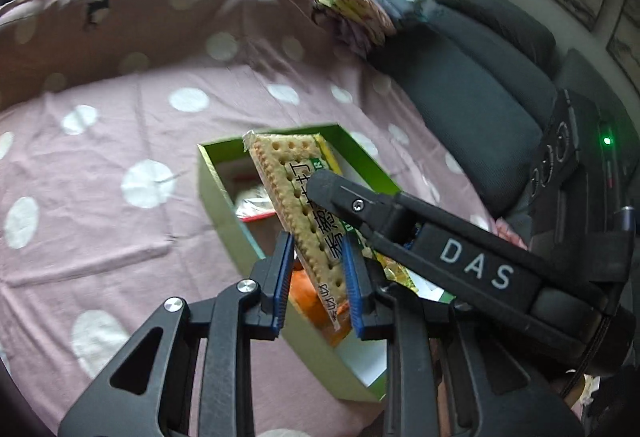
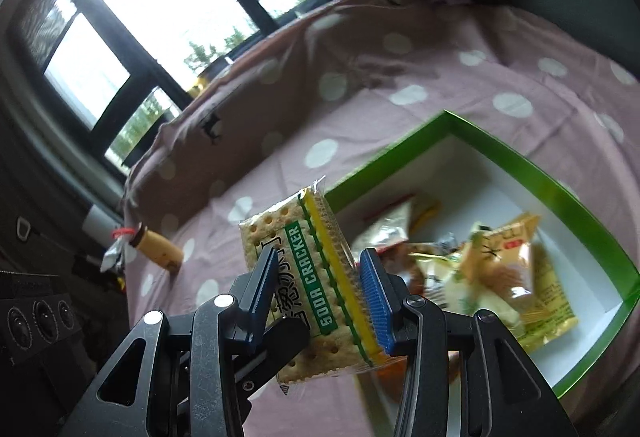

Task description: Organize snacks

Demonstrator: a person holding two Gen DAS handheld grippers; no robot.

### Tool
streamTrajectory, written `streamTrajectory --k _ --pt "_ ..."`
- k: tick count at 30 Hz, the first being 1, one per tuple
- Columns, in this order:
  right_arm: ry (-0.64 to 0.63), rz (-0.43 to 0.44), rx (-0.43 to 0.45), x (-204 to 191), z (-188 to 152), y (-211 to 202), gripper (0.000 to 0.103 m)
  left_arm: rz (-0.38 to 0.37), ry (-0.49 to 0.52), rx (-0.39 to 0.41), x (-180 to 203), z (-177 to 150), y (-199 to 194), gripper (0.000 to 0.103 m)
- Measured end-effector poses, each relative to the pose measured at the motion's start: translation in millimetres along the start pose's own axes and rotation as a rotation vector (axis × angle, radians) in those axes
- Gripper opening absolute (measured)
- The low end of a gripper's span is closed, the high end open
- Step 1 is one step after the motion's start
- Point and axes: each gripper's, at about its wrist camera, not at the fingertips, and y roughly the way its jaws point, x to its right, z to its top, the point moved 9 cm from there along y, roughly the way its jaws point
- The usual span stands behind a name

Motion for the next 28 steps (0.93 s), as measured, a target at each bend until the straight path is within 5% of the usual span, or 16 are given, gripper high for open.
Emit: streamTrajectory --k 6,9,11,14,18,22,28 --pt "0.094 -0.058 -0.033 42 -1 11 0.046 -0.011 0.038 -0.054 16 -2 39 0.021" --pt "0.101 -0.117 -0.012 53 1 4 0.046 0.018 0.032 -0.071 13 0 48 0.03" --pt "0.101 -0.152 0.018 60 5 -6 0.046 0.012 0.004 -0.087 11 0 50 0.055" --pt "0.103 -0.194 0.053 67 8 -22 0.048 0.043 0.015 -0.059 11 1 44 0.076" --pt "0.099 -0.255 0.099 73 13 -41 0.054 0.073 0.011 -0.048 9 1 33 0.081" --pt "0.073 -0.345 0.139 79 17 -58 0.07 0.107 0.019 -0.035 7 2 22 0.085" --pt "0.097 -0.377 0.176 85 18 -78 0.07 0.099 0.012 -0.001 10 0 2 0.085"
